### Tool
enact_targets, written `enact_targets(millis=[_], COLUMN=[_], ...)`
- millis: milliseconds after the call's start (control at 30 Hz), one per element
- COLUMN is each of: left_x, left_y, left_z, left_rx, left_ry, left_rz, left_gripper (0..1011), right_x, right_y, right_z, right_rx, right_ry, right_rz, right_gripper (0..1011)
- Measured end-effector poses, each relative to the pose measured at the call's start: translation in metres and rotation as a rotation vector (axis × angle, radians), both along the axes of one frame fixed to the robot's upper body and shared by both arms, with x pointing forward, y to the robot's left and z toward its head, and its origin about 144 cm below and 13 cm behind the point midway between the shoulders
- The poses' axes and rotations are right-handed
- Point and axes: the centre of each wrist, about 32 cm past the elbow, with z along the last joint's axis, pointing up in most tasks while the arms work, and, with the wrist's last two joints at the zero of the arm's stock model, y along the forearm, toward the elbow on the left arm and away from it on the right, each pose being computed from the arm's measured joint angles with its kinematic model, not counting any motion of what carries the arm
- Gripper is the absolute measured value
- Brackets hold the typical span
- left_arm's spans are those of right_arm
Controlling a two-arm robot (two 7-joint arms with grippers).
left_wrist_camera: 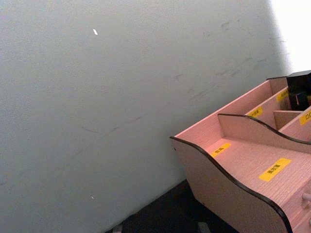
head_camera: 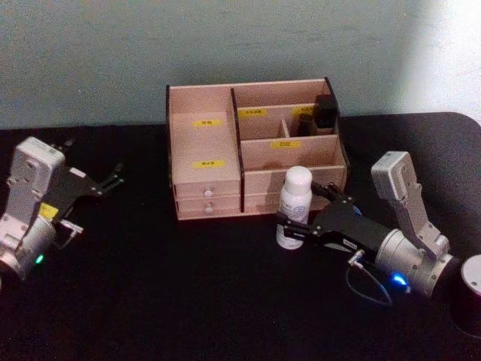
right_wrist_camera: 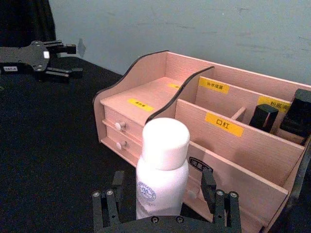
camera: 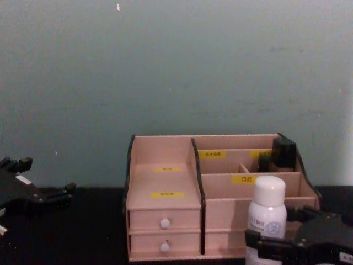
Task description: Pick up the facial cleanser and watermelon frost from the table and place them into the tiered storage box.
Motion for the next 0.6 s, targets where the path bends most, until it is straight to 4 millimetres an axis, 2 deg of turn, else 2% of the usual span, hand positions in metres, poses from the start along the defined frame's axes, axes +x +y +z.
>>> enact_targets(millis=[600], left_x=[0.0], left_y=[0.0], left_z=[0.0], left_rx=[0.0], left_ry=[0.0], left_rz=[0.0], left_gripper=[1001], right_x=[0.0062], right_y=[0.0024], right_z=[-0.0032], right_rx=[0.005], right_ry=[0.025], right_rz=[0.01], right_gripper=[1002])
